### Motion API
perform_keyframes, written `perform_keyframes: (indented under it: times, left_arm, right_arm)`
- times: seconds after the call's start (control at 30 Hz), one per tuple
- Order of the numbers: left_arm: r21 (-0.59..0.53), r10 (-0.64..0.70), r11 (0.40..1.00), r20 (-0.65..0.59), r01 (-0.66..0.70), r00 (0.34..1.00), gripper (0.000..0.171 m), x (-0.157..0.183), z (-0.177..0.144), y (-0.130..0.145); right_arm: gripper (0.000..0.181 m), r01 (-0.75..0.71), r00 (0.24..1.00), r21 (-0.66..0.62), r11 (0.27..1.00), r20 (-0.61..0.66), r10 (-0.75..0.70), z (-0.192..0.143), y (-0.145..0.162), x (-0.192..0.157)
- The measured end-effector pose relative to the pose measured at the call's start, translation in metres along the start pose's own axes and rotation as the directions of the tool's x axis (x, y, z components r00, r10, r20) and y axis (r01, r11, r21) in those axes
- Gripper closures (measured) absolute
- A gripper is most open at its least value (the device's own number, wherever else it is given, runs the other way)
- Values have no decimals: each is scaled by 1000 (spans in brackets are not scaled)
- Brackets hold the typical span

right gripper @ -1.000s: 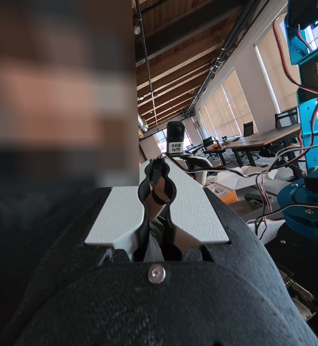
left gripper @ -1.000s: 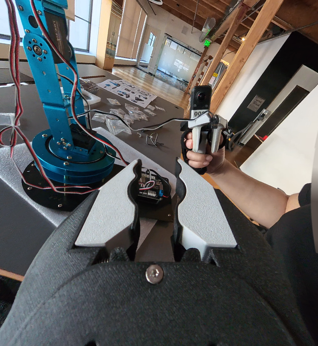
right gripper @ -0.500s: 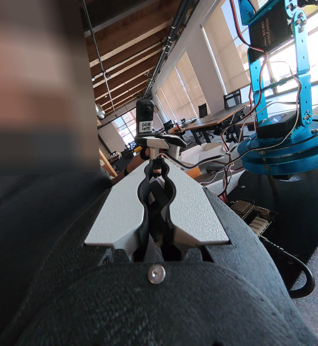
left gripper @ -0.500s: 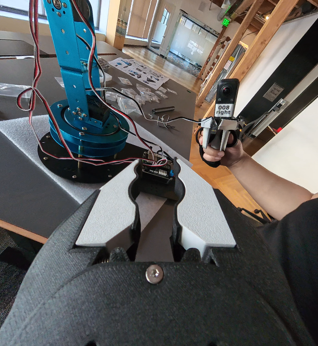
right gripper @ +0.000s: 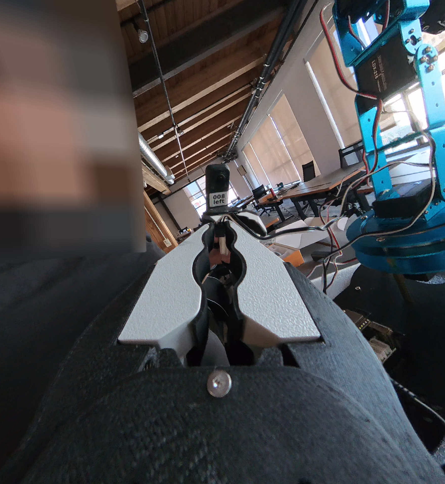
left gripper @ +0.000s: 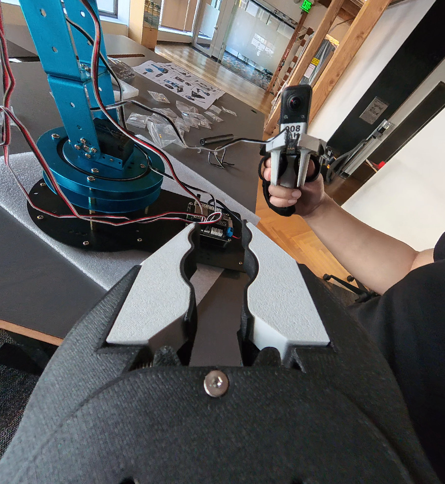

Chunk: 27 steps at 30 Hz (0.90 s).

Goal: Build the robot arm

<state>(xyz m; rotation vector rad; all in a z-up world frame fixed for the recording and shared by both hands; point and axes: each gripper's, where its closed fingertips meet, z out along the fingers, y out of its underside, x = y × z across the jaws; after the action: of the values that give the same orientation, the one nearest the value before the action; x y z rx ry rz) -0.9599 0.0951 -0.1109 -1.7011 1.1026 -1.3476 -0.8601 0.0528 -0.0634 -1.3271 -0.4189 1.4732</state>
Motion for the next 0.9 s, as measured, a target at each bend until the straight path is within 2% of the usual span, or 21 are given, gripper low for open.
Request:
perform_keyframes:
  times: [0.27,0.5,0.6,0.73,0.9]
  left_arm:
    - [0,16,1000,2,-16,1000,143,1,-2,-2]
    - [-27,23,999,1,-23,1000,142,-1,-1,5]
    - [-46,33,998,-2,-33,999,142,-1,1,8]
    - [-62,35,997,-12,-36,999,142,-1,2,11]
    - [-67,40,997,-23,-41,999,142,-1,1,7]
  right_arm:
    - [176,13,999,6,1000,37,-14,8,-10,-2]
    - [175,15,1000,-44,999,-4,-15,1,-5,9]
    - [175,12,997,-161,987,-75,-24,-11,3,30]
    - [176,15,971,-383,923,-216,-106,-34,11,78]
    - [175,-13,932,-651,759,-283,-227,-60,29,129]
